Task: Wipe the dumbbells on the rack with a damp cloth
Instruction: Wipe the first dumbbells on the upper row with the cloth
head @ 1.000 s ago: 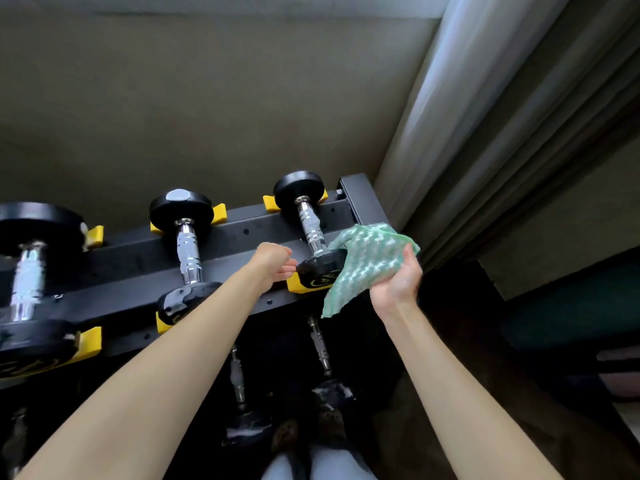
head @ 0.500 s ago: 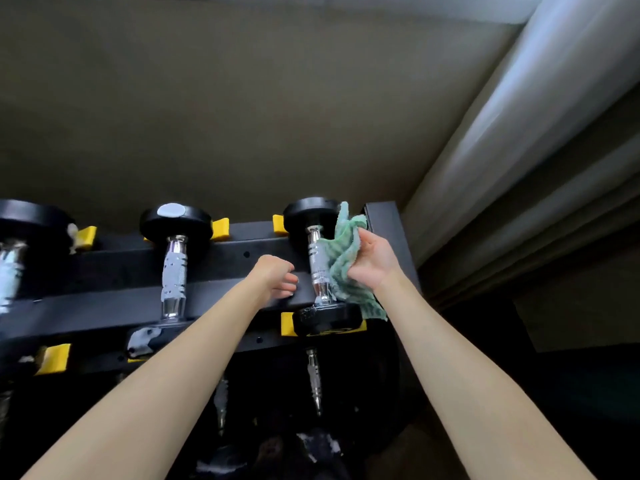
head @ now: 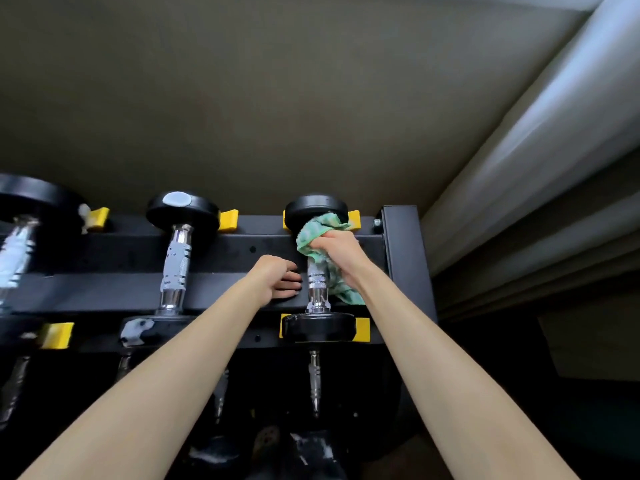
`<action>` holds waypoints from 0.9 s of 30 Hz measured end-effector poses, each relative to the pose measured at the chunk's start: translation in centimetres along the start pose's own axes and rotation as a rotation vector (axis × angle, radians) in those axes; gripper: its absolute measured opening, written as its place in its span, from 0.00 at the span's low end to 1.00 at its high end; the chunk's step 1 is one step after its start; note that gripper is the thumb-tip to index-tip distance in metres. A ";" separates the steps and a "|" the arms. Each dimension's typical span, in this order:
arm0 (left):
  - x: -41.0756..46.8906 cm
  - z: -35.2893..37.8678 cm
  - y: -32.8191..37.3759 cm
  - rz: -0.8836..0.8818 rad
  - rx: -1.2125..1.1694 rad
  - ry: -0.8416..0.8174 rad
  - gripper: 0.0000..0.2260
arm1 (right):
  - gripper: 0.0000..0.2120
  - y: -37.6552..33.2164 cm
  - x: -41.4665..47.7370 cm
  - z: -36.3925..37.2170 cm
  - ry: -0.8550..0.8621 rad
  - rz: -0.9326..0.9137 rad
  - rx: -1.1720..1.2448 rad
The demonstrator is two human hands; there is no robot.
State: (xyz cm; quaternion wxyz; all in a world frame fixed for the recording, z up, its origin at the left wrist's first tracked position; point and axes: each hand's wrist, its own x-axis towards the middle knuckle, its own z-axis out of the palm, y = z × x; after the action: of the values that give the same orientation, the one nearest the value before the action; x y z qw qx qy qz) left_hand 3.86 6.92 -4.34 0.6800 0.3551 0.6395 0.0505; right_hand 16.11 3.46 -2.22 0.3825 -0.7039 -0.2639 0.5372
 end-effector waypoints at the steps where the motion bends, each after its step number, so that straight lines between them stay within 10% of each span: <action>1: -0.1 -0.1 -0.2 0.001 -0.006 0.000 0.13 | 0.09 0.1 -0.3 -0.1 -0.002 -0.005 -0.013; 12: -2.8 0.3 -2.2 0.029 0.051 -0.017 0.12 | 0.04 2.8 -4.4 -0.4 -0.091 0.055 -0.404; 18: -4.1 -0.4 -3.4 0.040 0.039 0.001 0.14 | 0.18 2.9 -4.7 1.1 -0.117 0.062 -0.869; 27: -5.9 -1.7 -2.4 0.084 0.049 0.004 0.12 | 0.08 -0.3 -8.5 -1.0 -0.016 0.104 -0.918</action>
State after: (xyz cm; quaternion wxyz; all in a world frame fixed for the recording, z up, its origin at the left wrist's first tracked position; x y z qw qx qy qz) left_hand 0.37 2.76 -0.66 0.6671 0.3980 0.6264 0.0643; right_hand 14.71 -3.32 2.88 0.0017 -0.8086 -0.4419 0.3885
